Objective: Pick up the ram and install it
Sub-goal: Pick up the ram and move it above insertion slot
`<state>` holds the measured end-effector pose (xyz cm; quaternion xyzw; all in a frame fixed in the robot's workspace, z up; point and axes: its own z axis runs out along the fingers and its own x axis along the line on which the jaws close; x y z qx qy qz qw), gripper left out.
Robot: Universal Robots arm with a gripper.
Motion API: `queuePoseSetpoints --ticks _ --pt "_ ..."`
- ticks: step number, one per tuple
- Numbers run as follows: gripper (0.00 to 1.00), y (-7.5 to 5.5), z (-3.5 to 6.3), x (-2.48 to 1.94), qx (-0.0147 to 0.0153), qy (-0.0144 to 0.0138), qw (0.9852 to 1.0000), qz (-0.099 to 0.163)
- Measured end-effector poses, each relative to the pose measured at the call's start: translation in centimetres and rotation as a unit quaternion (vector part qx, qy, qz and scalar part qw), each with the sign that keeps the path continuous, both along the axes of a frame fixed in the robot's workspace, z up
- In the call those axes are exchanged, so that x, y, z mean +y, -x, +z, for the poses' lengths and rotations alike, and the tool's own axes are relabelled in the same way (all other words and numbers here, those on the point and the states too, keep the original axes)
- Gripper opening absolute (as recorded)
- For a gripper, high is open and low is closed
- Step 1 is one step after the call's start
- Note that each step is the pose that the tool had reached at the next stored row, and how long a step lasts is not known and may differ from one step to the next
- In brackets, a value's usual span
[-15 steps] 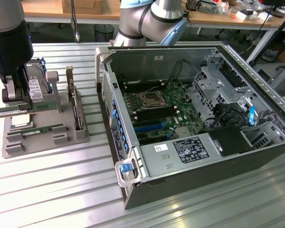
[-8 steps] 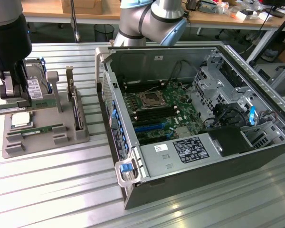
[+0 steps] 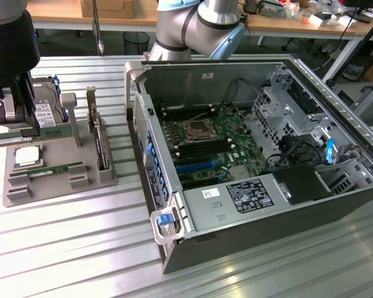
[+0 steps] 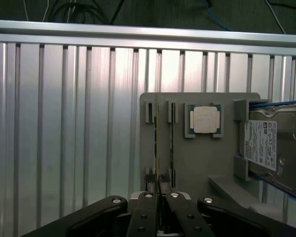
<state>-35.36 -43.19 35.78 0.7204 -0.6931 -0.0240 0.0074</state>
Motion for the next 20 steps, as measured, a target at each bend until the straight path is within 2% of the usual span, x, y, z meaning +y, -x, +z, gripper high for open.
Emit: queuePoseSetpoints --ticks 20 --pt "0.12 0.0 2.55 0.00 0.0000 0.0000 1.0000 0.000"
